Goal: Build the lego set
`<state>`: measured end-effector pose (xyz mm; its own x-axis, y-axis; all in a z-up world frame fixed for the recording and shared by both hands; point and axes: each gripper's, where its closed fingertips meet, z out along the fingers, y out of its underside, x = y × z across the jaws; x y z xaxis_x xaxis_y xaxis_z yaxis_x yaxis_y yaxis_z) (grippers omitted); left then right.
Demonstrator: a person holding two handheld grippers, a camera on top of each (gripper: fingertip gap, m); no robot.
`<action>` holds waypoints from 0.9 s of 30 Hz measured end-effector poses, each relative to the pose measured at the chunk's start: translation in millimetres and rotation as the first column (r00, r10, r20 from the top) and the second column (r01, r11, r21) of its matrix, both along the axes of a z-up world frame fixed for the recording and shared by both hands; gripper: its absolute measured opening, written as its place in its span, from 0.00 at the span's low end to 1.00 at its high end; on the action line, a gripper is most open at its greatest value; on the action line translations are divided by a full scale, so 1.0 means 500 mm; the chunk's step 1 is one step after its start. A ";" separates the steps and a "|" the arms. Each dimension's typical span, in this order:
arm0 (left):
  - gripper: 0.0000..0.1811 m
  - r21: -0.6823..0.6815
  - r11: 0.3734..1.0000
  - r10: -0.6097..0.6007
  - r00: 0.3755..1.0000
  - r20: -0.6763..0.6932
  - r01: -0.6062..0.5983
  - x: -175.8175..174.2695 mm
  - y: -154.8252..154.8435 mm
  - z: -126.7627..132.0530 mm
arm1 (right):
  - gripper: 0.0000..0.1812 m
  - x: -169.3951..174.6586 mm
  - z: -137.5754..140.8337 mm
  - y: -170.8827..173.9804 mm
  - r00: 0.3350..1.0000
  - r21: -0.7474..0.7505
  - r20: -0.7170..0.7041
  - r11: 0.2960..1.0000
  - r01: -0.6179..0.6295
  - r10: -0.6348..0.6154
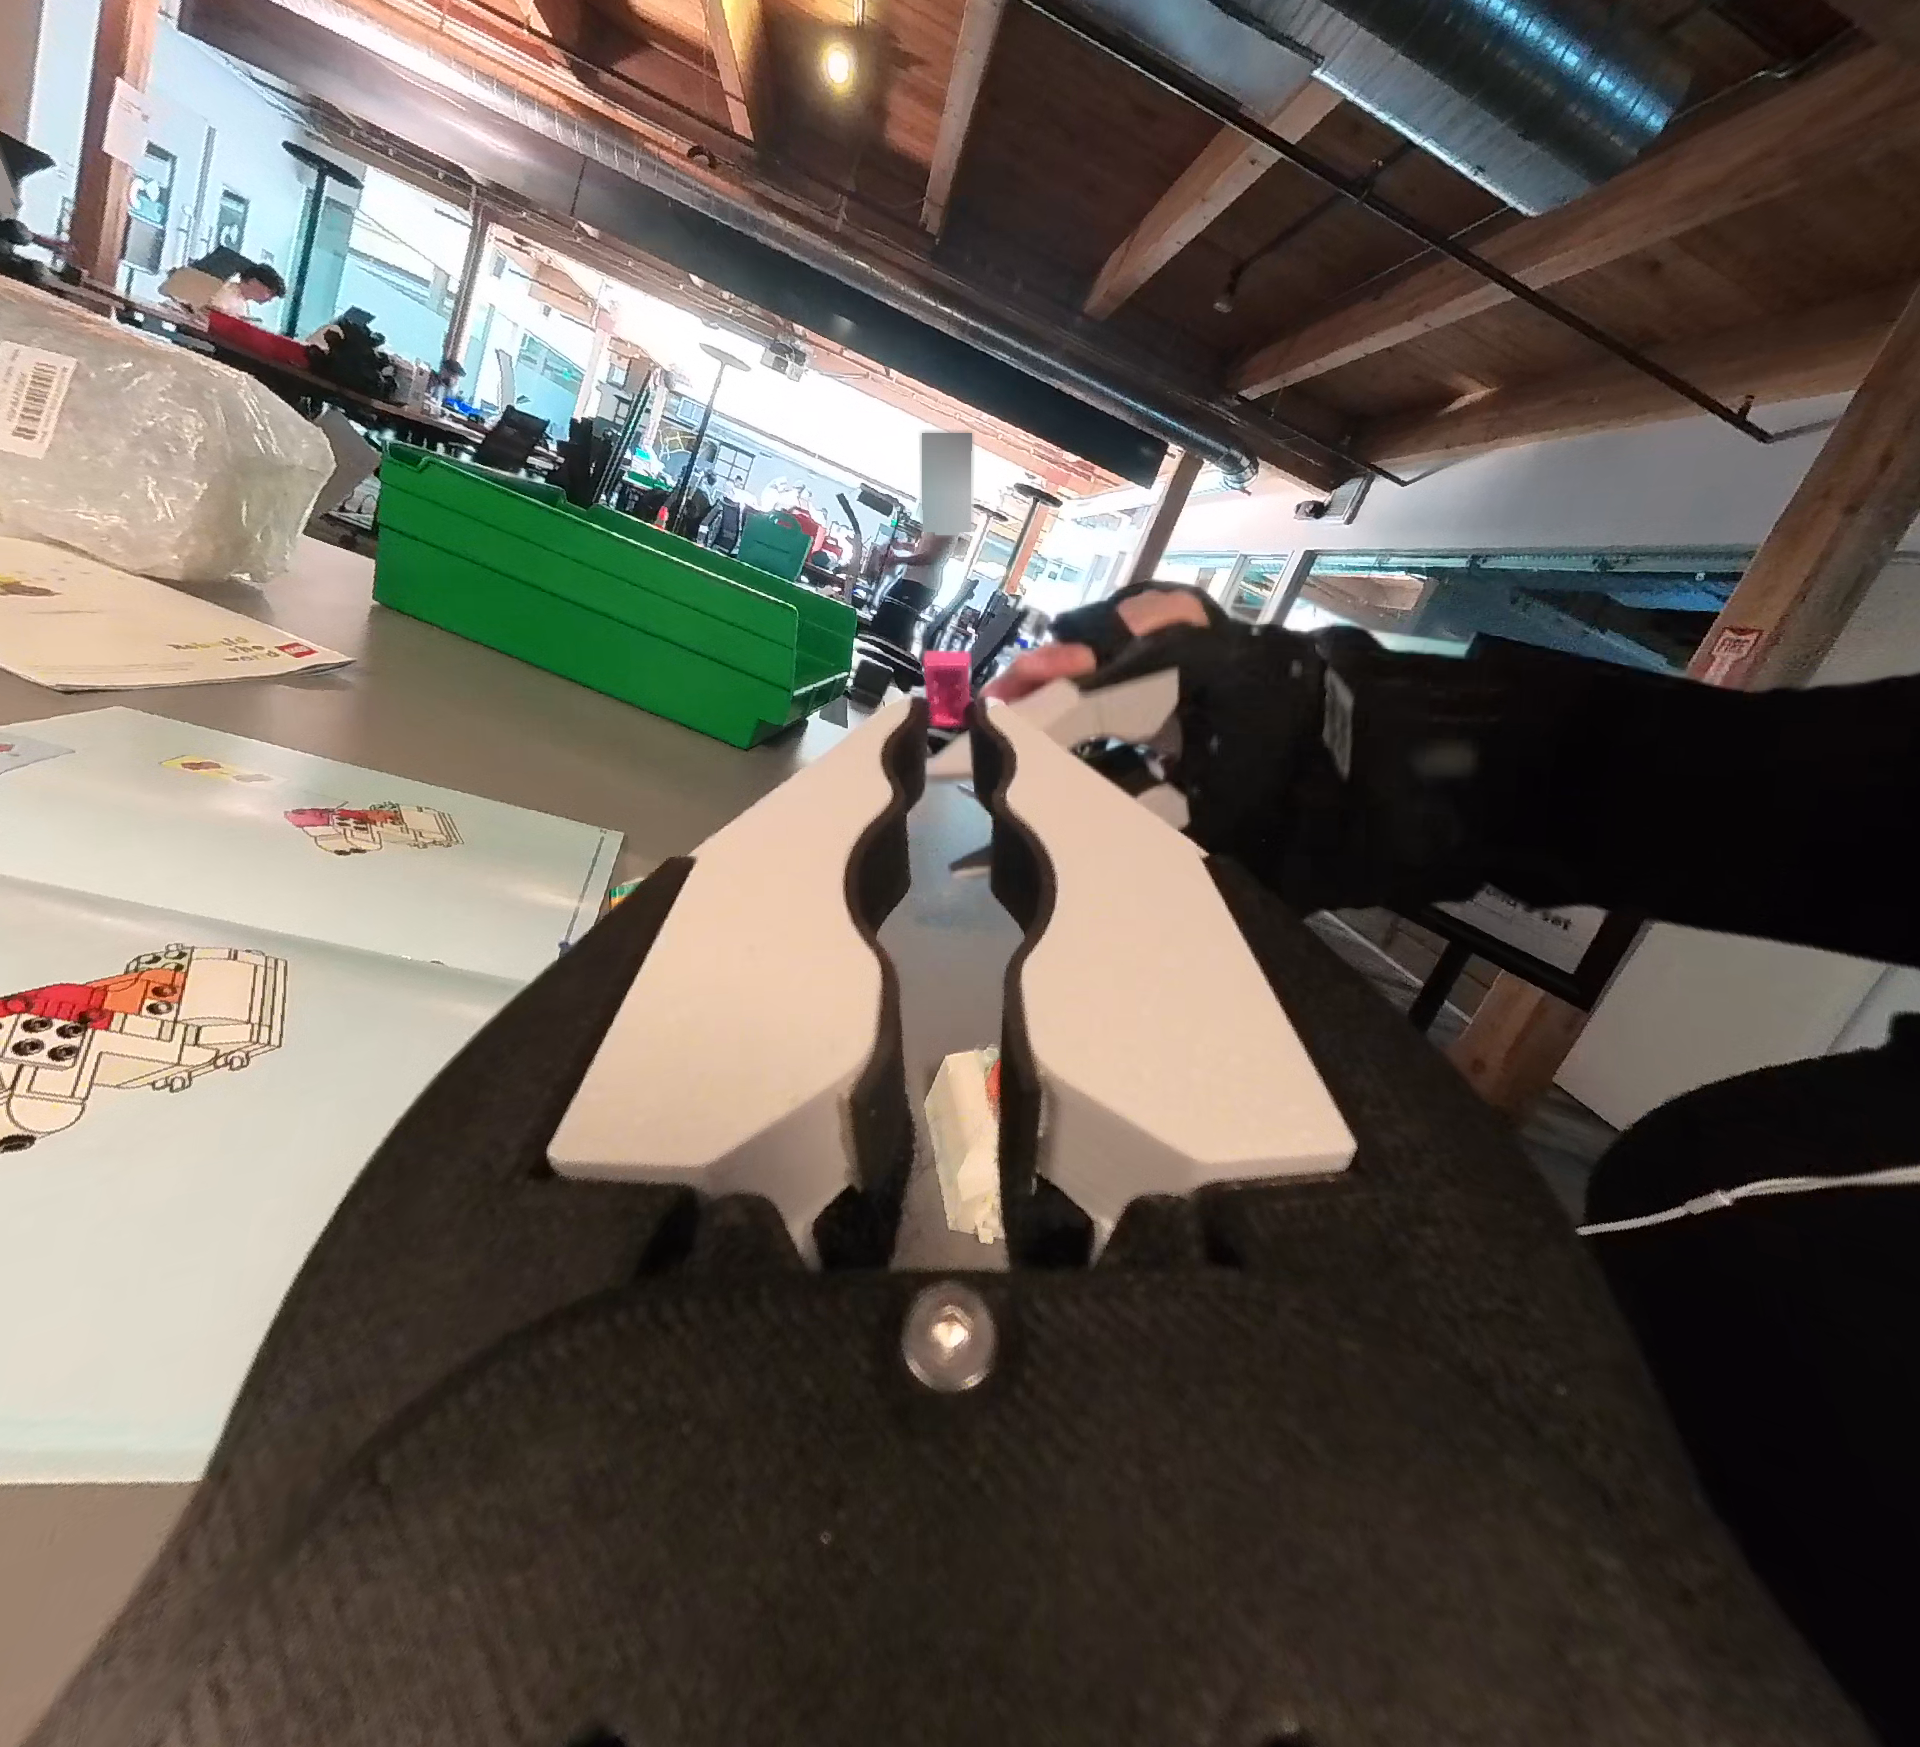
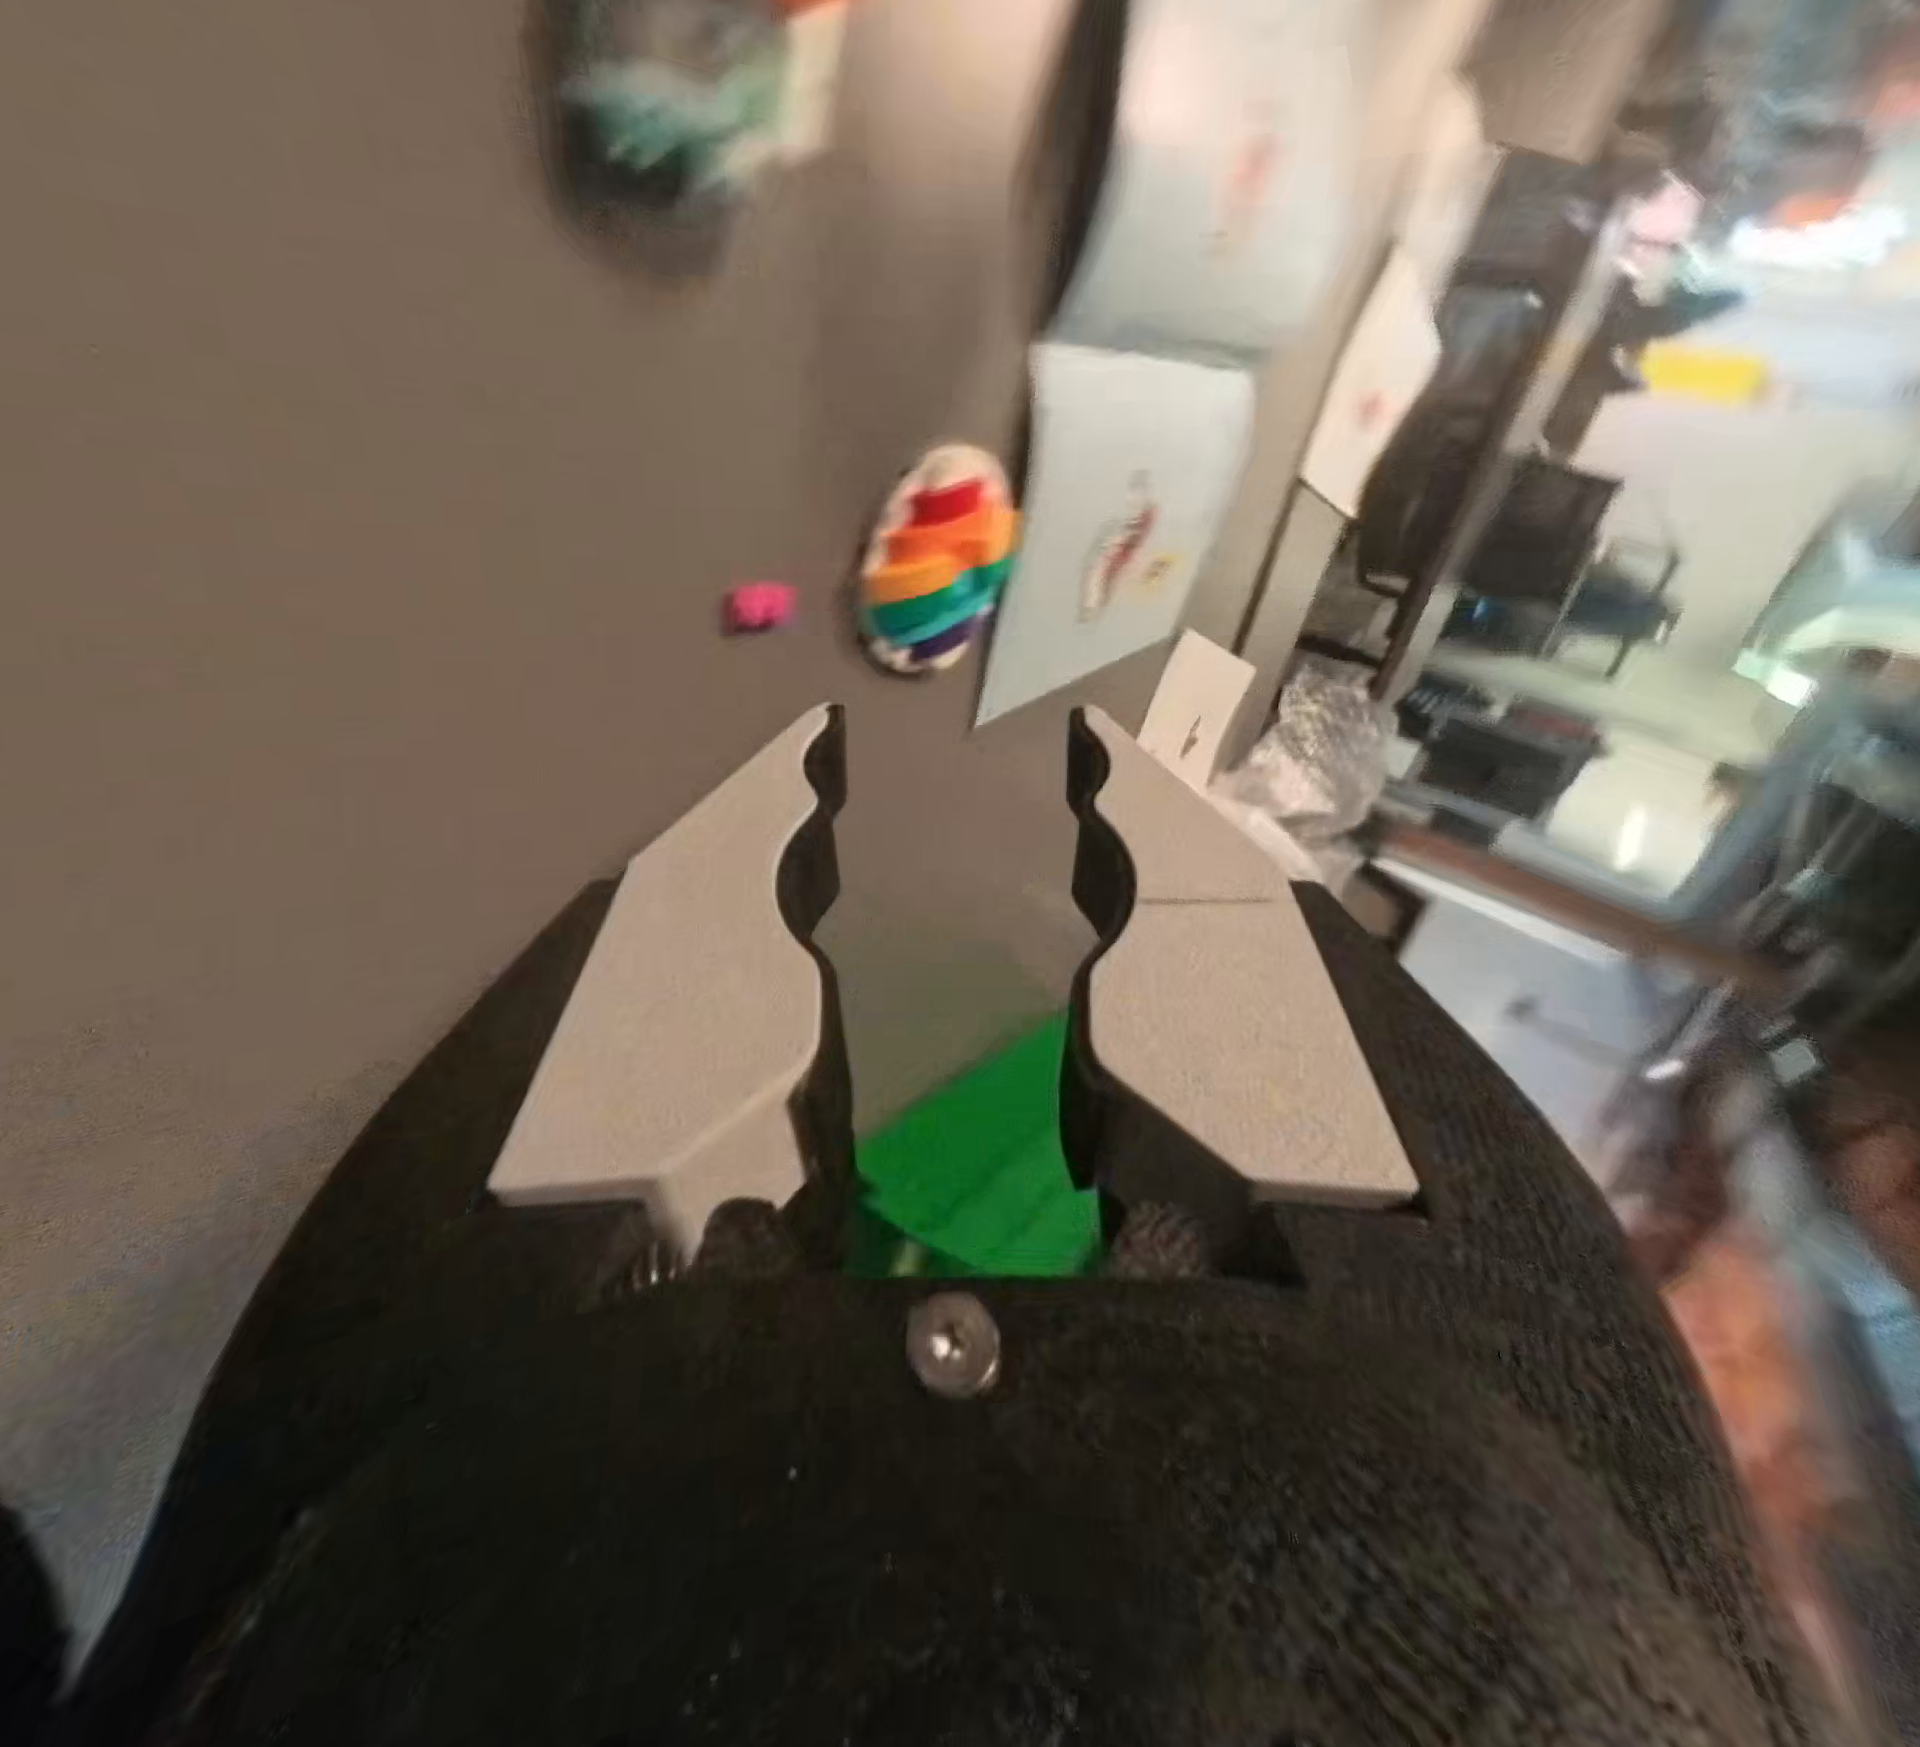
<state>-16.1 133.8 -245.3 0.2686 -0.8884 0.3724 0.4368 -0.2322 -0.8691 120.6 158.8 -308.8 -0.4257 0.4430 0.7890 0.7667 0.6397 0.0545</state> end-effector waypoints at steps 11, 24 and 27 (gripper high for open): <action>0.04 0.051 0.839 -0.530 0.794 0.296 0.541 -0.018 -0.117 0.079 | 0.19 -0.222 0.165 -0.205 0.806 -0.318 -0.566 0.857 -0.405 0.171; 0.04 0.009 0.553 -0.810 0.535 0.239 0.833 0.014 -0.217 0.056 | 0.11 -0.281 0.177 -0.251 0.785 -0.334 -0.550 0.786 -0.520 0.286; 0.04 -0.002 0.548 -0.813 0.533 0.236 0.837 0.017 -0.218 0.052 | 0.08 -0.277 0.172 -0.256 0.797 -0.351 -0.529 0.779 -0.519 0.293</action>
